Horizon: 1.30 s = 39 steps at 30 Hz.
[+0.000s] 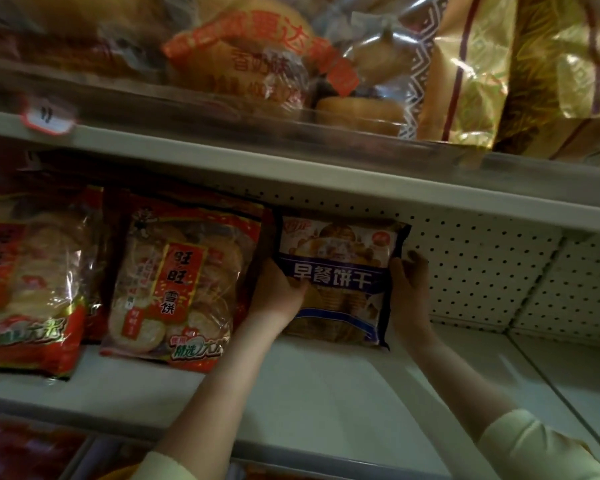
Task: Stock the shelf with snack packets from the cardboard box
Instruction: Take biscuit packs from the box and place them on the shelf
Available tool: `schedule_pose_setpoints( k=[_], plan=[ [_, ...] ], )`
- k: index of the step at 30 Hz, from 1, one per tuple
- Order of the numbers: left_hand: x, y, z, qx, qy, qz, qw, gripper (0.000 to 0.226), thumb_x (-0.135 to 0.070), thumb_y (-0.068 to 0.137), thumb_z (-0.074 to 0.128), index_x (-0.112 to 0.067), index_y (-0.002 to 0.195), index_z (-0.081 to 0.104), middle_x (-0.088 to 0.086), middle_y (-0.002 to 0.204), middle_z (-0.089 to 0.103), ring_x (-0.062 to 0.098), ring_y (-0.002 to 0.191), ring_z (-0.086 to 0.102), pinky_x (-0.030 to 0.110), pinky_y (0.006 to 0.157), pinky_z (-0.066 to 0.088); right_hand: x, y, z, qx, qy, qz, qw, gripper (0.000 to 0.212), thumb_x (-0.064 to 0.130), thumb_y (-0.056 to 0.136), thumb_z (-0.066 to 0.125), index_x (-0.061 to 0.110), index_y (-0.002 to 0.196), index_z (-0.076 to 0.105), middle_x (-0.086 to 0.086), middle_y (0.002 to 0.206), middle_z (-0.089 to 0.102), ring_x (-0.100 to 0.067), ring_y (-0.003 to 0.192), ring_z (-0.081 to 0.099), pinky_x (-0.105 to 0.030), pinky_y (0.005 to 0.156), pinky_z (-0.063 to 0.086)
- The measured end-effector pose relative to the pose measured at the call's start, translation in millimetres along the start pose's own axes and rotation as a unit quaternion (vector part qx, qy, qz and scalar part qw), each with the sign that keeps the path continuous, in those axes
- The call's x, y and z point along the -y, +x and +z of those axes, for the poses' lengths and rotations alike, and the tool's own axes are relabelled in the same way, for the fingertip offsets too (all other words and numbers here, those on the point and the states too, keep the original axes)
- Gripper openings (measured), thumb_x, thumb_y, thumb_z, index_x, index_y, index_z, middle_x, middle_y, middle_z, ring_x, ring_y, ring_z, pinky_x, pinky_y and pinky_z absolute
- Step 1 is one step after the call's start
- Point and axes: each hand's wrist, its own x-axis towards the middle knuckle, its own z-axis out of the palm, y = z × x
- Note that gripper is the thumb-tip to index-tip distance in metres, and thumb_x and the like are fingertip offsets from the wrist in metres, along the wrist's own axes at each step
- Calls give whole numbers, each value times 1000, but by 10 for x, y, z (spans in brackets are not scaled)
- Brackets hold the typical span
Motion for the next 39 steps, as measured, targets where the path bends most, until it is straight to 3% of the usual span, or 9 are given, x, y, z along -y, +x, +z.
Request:
schedule_pose_setpoints(
  k=[4, 8, 11, 16, 20, 25, 30, 36, 39],
  plan=[
    [-150, -385, -50, -68, 203, 106, 971, 69, -24, 89, 57, -8, 146, 22, 13, 147, 32, 28, 130, 39, 30, 103, 35, 352, -384, 103, -62, -197, -281, 937, 52, 25, 87, 51, 13, 133, 32, -19, 126, 46, -24, 116, 41, -32, 97, 37],
    [-263, -740, -462, -23, 222, 182, 958, 26, -14, 89, 54, -13, 113, 63, 7, 115, 63, 25, 107, 59, 27, 86, 45, 712, -980, 501, 82, -180, -322, 926, 44, 25, 83, 48, 6, 122, 45, -15, 115, 55, -27, 109, 50, -38, 94, 43],
    [-177, -1011, -1120, 13, 210, 70, 975, 27, -18, 92, 49, -16, 115, 62, 8, 114, 65, 24, 108, 58, 24, 83, 43, 826, -1439, 910, 216, -139, -389, 885, 23, 15, 88, 49, 5, 105, 61, -2, 97, 60, -17, 91, 54, -26, 81, 44],
    [426, -1683, -2305, 29, 175, -71, 982, 43, -33, 67, 44, -26, 104, 67, 5, 110, 68, 18, 106, 62, 38, 96, 47, 828, -2352, 1693, 412, -59, -377, 827, 22, 16, 89, 49, 9, 101, 66, -3, 97, 66, -13, 92, 55, -16, 85, 37],
    [840, -2240, -3006, -6, 255, -201, 946, 22, -14, 87, 53, -6, 105, 63, 11, 108, 65, 25, 104, 60, 35, 88, 47, 710, -3134, 2335, 537, -16, -353, 766, 31, 23, 90, 44, 5, 100, 66, -11, 96, 68, -22, 92, 61, -25, 85, 41],
    [1560, -3133, -3638, -116, 227, -373, 892, 22, -30, 87, 65, -15, 103, 64, 6, 106, 66, 22, 98, 61, 35, 86, 49, 478, -4052, 2941, 726, -67, -257, 634, 18, 21, 93, 55, 8, 105, 57, -8, 96, 62, -17, 85, 56, -32, 74, 45],
    [2023, -3697, -3695, -196, 222, -446, 845, 51, -29, 83, 69, -14, 130, 51, 3, 126, 57, 21, 115, 54, 24, 82, 40, 235, -4543, 3145, 761, -139, -245, 584, 41, 22, 89, 60, 14, 127, 46, -8, 122, 53, -22, 115, 51, -32, 94, 44],
    [2532, -3810, -3677, -129, 201, -504, 830, 65, -37, 71, 78, -19, 126, 49, -3, 123, 54, 20, 115, 54, 33, 94, 45, 202, -4718, 3161, 685, -143, -317, 640, 49, 20, 94, 52, 15, 141, 36, -4, 125, 48, -18, 116, 45, -24, 92, 38],
    [2655, -3776, -3678, -113, 197, -510, 830, 65, -34, 68, 79, -22, 125, 49, -1, 128, 54, 20, 115, 53, 43, 101, 43, 204, -4765, 3150, 739, -111, -329, 577, 51, 15, 97, 48, 17, 145, 31, -3, 135, 45, -16, 123, 43, -25, 97, 39]
  ],
)
